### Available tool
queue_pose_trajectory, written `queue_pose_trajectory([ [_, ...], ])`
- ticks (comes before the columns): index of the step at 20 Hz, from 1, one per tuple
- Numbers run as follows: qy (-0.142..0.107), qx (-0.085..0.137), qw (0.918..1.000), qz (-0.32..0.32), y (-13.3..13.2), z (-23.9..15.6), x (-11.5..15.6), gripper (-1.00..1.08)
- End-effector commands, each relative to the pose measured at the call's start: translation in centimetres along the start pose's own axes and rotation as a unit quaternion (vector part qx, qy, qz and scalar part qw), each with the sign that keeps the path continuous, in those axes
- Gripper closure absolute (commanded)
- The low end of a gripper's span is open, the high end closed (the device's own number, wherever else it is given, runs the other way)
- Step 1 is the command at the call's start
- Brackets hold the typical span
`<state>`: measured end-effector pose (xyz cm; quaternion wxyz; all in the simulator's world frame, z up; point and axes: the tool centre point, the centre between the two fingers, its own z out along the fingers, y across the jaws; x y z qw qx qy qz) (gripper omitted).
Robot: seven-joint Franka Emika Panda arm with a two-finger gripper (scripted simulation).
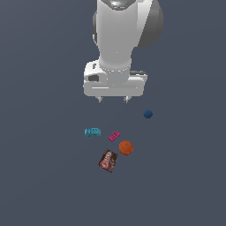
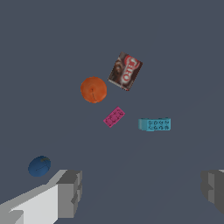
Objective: Pick up a designated object from a clutter of objects.
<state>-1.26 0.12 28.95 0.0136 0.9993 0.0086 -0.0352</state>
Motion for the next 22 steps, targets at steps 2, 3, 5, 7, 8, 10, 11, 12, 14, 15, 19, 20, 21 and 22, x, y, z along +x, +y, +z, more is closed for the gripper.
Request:
queue_pose_trajectory([
  [2,-0.001,-0.004,1.0,-0.003,0.2,0.0,0.0,-0.92],
  [3,-0.001,-0.004,1.0,-0.002,0.2,0.0,0.0,-0.92],
  [5,0.0,-0.003,1.0,-0.003,0.1,0.1,0.0,-0.92],
  [7,0.0,-0.004,1.0,-0.006,-0.3,0.4,0.0,-0.92],
  [8,0.0,-0.005,1.0,-0.008,-0.5,0.6,0.0,-0.92],
  [10,0.001,-0.006,0.9999,-0.014,-1.1,1.1,0.0,-0.92],
  [11,0.002,-0.006,0.9998,-0.017,-1.4,1.5,0.0,-0.92],
  [12,0.003,-0.007,0.9997,-0.021,-1.8,1.9,0.0,-0.92],
  [14,0.004,-0.009,0.9995,-0.03,-2.8,2.7,0.0,-0.92],
  [15,0.005,-0.01,0.9993,-0.036,-3.3,3.2,-0.1,-0.92],
  [19,0.009,-0.013,0.998,-0.062,-6.0,5.6,-0.5,-0.92],
  [20,0.011,-0.014,0.9974,-0.069,-6.7,6.3,-0.6,-0.92],
  [21,0.012,-0.014,0.9968,-0.078,-7.5,7.1,-0.8,-0.92],
  [22,0.013,-0.015,0.9961,-0.086,-8.4,7.8,-1.1,-0.92],
])
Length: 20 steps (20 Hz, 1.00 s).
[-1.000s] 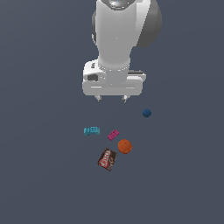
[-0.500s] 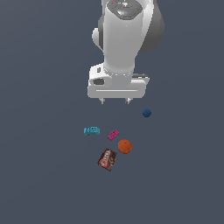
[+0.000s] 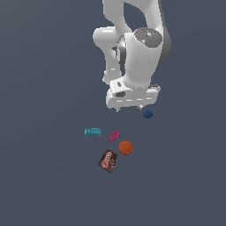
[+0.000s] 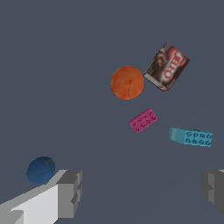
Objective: Pick up a designated object from a clutter of objects.
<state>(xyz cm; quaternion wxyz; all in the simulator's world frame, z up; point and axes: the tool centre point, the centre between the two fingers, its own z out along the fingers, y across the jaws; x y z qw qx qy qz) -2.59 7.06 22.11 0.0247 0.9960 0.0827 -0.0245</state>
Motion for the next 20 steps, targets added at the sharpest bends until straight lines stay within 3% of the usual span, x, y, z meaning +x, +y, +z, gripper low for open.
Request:
queue_pose_trajectory([
  [1,0.004,-0.001,0.9997,-0.022,-2.3,1.9,-0.4,-0.92],
  [12,0.021,0.004,0.992,-0.124,-12.3,9.7,-4.5,-0.92],
  [20,0.028,0.013,0.9847,-0.171,-16.5,12.7,-7.6,-0.92],
])
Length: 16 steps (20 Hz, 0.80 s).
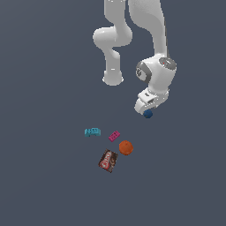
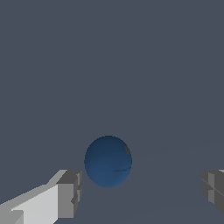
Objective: Pick up a designated object from a clutter of objects.
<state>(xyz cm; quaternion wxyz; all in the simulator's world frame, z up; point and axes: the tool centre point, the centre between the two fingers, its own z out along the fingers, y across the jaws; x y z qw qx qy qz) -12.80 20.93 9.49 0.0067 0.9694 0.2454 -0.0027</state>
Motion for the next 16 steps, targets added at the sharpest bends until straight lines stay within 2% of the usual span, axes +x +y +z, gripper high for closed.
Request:
queue_pose_trajectory([
  [1,0.002,0.003,0.9999,-0.011,-1.1,0.7,-0.5,-0.92],
  [6,0.004,0.005,0.9997,-0.022,-2.3,1.3,-1.0,-0.92],
  [16,0.004,0.006,0.9997,-0.022,-2.3,2.5,-1.1,-0.92],
])
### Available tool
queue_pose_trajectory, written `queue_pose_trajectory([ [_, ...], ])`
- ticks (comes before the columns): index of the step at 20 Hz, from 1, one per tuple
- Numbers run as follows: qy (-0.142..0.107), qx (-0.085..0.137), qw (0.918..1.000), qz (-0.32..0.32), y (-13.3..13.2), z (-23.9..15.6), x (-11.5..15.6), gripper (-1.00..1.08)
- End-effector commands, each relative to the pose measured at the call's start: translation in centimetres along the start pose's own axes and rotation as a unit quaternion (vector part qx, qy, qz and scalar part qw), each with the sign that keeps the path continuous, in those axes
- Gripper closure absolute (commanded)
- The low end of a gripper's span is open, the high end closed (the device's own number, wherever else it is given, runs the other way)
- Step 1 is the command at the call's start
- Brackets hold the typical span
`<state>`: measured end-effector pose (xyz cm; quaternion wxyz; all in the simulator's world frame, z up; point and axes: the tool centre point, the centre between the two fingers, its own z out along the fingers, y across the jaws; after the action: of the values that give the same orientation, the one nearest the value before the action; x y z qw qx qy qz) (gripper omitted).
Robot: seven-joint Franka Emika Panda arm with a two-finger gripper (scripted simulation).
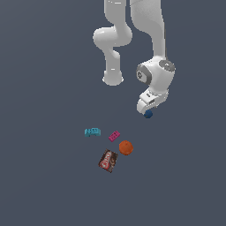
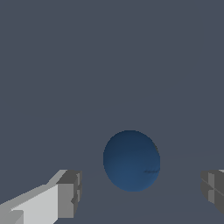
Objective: Pick up a designated object from a clutter of objects.
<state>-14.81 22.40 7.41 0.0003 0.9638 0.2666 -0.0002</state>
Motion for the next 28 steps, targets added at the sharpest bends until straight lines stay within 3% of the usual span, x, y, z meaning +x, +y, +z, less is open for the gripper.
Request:
queue_pose_trajectory([
  [1,0.0,0.0,1.0,0.0,0.0,0.8,-0.1,-0.92],
  [15,0.0,0.0,1.0,-0.001,-0.1,4.3,0.0,-0.92],
  [16,0.0,0.0,1.0,-0.001,-0.1,4.3,0.0,1.08],
  [28,0.0,0.0,1.0,-0.001,-0.1,4.2,0.0,1.08],
])
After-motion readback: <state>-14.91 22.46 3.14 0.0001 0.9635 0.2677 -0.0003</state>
